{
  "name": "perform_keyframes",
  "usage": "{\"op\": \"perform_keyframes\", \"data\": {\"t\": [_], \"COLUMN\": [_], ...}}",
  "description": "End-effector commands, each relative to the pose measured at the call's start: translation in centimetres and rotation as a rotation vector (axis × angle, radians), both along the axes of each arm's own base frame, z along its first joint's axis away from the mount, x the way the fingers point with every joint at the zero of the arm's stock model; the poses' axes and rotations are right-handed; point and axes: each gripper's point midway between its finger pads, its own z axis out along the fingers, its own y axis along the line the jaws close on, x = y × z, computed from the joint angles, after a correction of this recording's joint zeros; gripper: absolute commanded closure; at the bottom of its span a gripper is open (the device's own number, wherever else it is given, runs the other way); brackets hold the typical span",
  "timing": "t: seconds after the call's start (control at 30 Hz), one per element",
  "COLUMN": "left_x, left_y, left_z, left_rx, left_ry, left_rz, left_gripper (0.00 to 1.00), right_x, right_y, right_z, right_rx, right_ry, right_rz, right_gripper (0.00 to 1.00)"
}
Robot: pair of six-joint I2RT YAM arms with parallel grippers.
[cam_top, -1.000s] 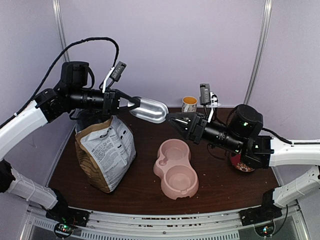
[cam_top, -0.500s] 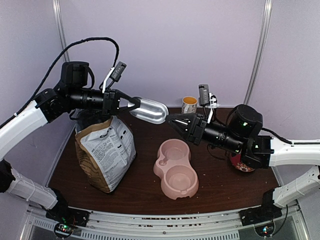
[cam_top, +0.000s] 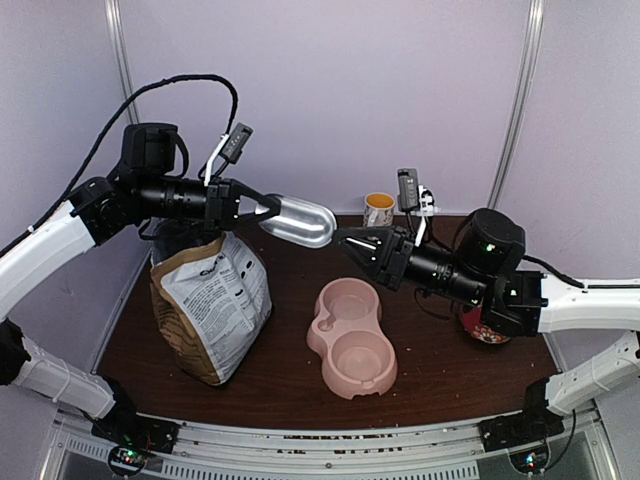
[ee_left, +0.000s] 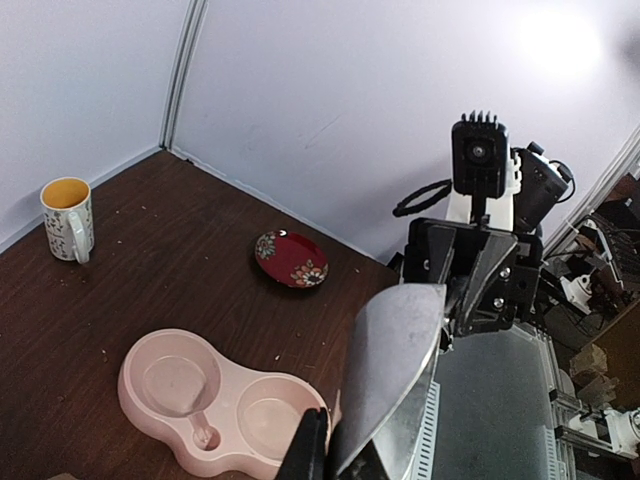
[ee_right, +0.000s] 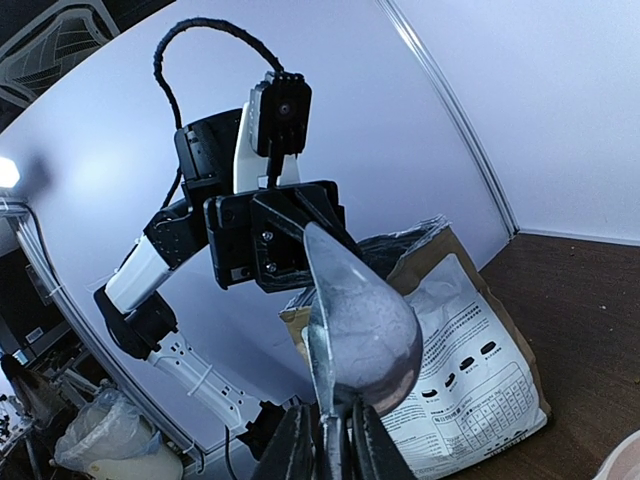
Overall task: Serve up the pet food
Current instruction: Pass from the left arm to the right
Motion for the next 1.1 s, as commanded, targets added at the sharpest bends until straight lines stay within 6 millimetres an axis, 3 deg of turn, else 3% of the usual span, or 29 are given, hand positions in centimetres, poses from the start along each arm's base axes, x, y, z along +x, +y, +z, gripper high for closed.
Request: {"op": "perform_keyframes", "data": {"t": [0.0, 0.2, 0.33, 0.6, 0.87, 1.03, 1.07], "left_x": [0.7, 0.8, 0.7, 1.5, 1.6, 1.9, 1.8], "left_y": [0.1, 0.4, 1.2, 3.5, 7.7, 11.6, 12.4], "left_z": [1.0, 1.2, 1.9, 3.1, 4.1, 3.7, 3.7], "left_rx": [-0.031, -0.023, -0.015, 0.037, 0.133, 0.258, 0.278], "left_ry": [-0.041, -0.055, -0.096, -0.198, -0.278, -0.286, -0.292], "left_rz": [0.026, 0.046, 0.076, 0.203, 0.382, 0.54, 0.568], "left_gripper": [1.0, 1.0, 1.0, 0.85, 0.73, 0.7, 0.64], "right_x": [-1.1, -1.2, -0.7, 0.4, 1.8, 2.3, 2.4], "right_y": [0.0, -0.3, -0.9, -2.1, -3.2, -3.1, -3.0], "right_z": [3.1, 3.7, 4.0, 3.5, 1.3, -0.2, -0.4], "right_rx": [0.066, 0.077, 0.073, 0.037, -0.016, -0.058, -0.063], "right_ry": [-0.054, -0.063, -0.069, -0.068, -0.026, 0.004, 0.007], "right_rz": [0.05, 0.049, -0.001, -0.094, -0.192, -0.217, -0.219], "right_gripper": [0.87, 1.0, 1.0, 1.0, 1.0, 1.0, 1.0]}}
